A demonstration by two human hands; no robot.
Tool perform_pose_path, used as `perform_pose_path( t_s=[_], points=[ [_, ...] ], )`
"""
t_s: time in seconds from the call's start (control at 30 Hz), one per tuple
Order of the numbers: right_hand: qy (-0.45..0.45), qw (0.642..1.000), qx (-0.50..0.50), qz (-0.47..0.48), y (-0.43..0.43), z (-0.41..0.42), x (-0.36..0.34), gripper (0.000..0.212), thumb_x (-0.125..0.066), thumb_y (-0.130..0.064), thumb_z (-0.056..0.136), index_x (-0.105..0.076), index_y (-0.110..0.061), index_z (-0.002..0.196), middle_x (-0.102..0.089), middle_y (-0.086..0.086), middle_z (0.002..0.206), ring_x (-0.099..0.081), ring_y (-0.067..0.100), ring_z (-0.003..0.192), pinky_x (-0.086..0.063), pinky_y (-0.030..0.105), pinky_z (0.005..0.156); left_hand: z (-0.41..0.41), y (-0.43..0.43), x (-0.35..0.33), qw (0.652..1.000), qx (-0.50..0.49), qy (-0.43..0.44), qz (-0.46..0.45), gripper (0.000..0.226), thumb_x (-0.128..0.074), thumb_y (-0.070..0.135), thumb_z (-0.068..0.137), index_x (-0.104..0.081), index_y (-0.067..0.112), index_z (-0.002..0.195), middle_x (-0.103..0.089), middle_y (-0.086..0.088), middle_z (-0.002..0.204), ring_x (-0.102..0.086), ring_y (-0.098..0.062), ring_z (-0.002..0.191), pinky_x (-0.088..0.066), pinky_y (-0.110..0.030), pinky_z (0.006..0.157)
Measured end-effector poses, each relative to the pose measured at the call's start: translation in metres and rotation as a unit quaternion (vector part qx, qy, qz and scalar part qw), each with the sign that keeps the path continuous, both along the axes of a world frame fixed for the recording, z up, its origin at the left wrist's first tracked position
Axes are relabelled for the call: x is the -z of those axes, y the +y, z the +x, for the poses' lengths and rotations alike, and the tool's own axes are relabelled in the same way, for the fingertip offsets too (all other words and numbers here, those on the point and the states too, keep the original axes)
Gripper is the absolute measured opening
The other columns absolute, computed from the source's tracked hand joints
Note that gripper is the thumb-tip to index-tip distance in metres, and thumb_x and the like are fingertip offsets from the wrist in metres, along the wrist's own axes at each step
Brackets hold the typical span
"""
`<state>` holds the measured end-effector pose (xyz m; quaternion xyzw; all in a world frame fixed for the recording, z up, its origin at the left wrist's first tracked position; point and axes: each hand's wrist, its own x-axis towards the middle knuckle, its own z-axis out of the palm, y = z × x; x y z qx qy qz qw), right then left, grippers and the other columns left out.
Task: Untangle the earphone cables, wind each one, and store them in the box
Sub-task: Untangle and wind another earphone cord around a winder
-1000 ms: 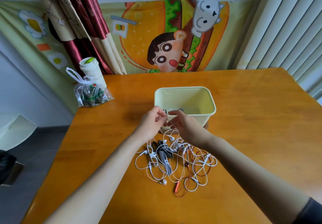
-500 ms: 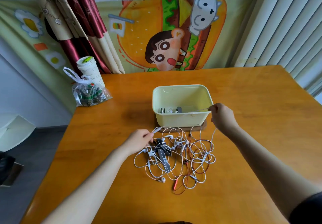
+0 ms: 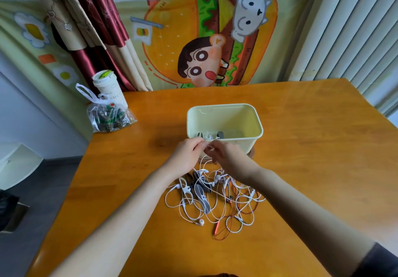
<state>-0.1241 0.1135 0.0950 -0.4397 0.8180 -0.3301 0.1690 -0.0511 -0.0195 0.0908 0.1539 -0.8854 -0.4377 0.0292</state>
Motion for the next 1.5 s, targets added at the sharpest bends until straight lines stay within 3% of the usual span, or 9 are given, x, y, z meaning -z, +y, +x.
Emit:
perform_pose_path(
  t_s=[0.2,0.3,0.43,0.57,0.7,0.83,0.97,1.27,1.5],
  points=[
    [-0.001,0.993,0.114,-0.033,0.014,-0.029,0.006,0.025,-0.044,-0.009,0.098,-0.066,-0.009,0.086,-0.054,-0.006,0.066,-0.054,0.007,0.057,-0.039,0.01,0.055,0.014,-0.011,0.015,0.998,0.008,-0.047,0.039,0.028,-0.038,0.016,0.102,-0.058,0.016,0.083,-0.044,0.005,0.064,-0.045,-0.01,0.061,-0.05,-0.037,0.067],
    [0.005,0.98,0.196,-0.028,0.025,-0.047,0.011,0.024,-0.043,-0.008,0.098,-0.064,-0.01,0.086,-0.055,0.0,0.069,-0.056,0.015,0.059,-0.045,0.019,0.058,0.02,-0.015,0.028,0.995,0.005,-0.091,0.037,0.031,-0.037,0.019,0.102,-0.057,0.021,0.078,-0.044,0.002,0.065,-0.044,-0.013,0.063,-0.049,-0.044,0.074],
    [0.03,0.961,0.274,-0.019,0.04,-0.068,0.02,0.026,-0.042,-0.003,0.095,-0.067,-0.001,0.088,-0.057,0.007,0.077,-0.06,0.035,0.073,-0.05,0.043,0.072,0.028,-0.021,0.045,0.988,0.008,-0.15,0.033,0.031,-0.037,0.019,0.102,-0.055,0.018,0.077,-0.048,0.001,0.068,-0.045,-0.011,0.062,-0.043,-0.022,0.06],
    [0.016,0.951,0.308,0.008,0.049,-0.077,0.035,0.027,-0.04,-0.002,0.095,-0.065,-0.004,0.085,-0.058,0.011,0.079,-0.056,0.03,0.073,-0.048,0.043,0.071,0.033,-0.028,0.058,0.982,-0.018,-0.184,0.026,0.03,-0.037,0.017,0.102,-0.053,0.015,0.076,-0.054,0.0,0.071,-0.051,-0.008,0.064,-0.041,-0.01,0.054],
    [0.006,0.937,0.344,0.054,0.056,-0.079,0.052,0.026,-0.041,-0.007,0.095,-0.066,0.0,0.093,-0.066,0.02,0.09,-0.058,0.036,0.079,-0.042,0.033,0.065,0.03,-0.032,0.058,0.99,-0.052,-0.134,-0.003,0.03,-0.039,0.016,0.101,-0.053,0.019,0.075,-0.059,0.0,0.072,-0.055,-0.009,0.067,-0.046,-0.025,0.067],
    [0.047,0.944,0.244,0.218,0.059,-0.069,0.06,0.033,-0.048,-0.006,0.092,-0.056,-0.005,0.125,-0.055,0.017,0.125,-0.052,0.035,0.113,-0.045,0.039,0.092,0.025,-0.028,0.045,0.995,-0.025,-0.096,-0.018,0.027,-0.043,0.02,0.1,-0.057,0.025,0.077,-0.055,0.001,0.067,-0.049,-0.012,0.061,-0.039,-0.026,0.059],
    [0.0,0.992,0.083,0.094,0.033,-0.026,0.041,0.054,-0.06,-0.013,0.09,-0.039,-0.014,0.14,-0.048,0.005,0.139,-0.048,0.021,0.125,-0.037,0.03,0.105,0.014,-0.01,0.029,0.994,0.048,-0.091,-0.026,0.025,-0.046,0.023,0.099,-0.06,0.028,0.079,-0.053,0.003,0.067,-0.043,-0.011,0.058,-0.033,-0.023,0.056],
    [-0.047,0.998,0.034,-0.009,0.006,-0.002,0.034,0.02,-0.046,-0.019,0.098,-0.062,-0.006,0.103,-0.057,-0.005,0.072,-0.05,0.004,0.061,-0.041,0.013,0.058,0.002,-0.003,0.022,0.998,0.042,-0.049,-0.021,0.015,-0.048,0.024,0.099,-0.054,0.021,0.085,-0.054,0.006,0.072,-0.045,-0.006,0.062,-0.034,-0.016,0.055],
    [0.026,0.998,0.045,0.045,0.016,-0.015,0.043,0.022,-0.049,-0.023,0.097,-0.067,-0.011,0.101,-0.067,0.001,0.088,-0.058,0.012,0.071,-0.041,0.019,0.059,-0.005,0.001,0.042,0.996,0.049,-0.06,-0.033,0.007,-0.052,0.017,0.097,-0.054,0.017,0.091,-0.054,0.009,0.091,-0.052,-0.007,0.087,-0.038,-0.01,0.069]
  ],
)
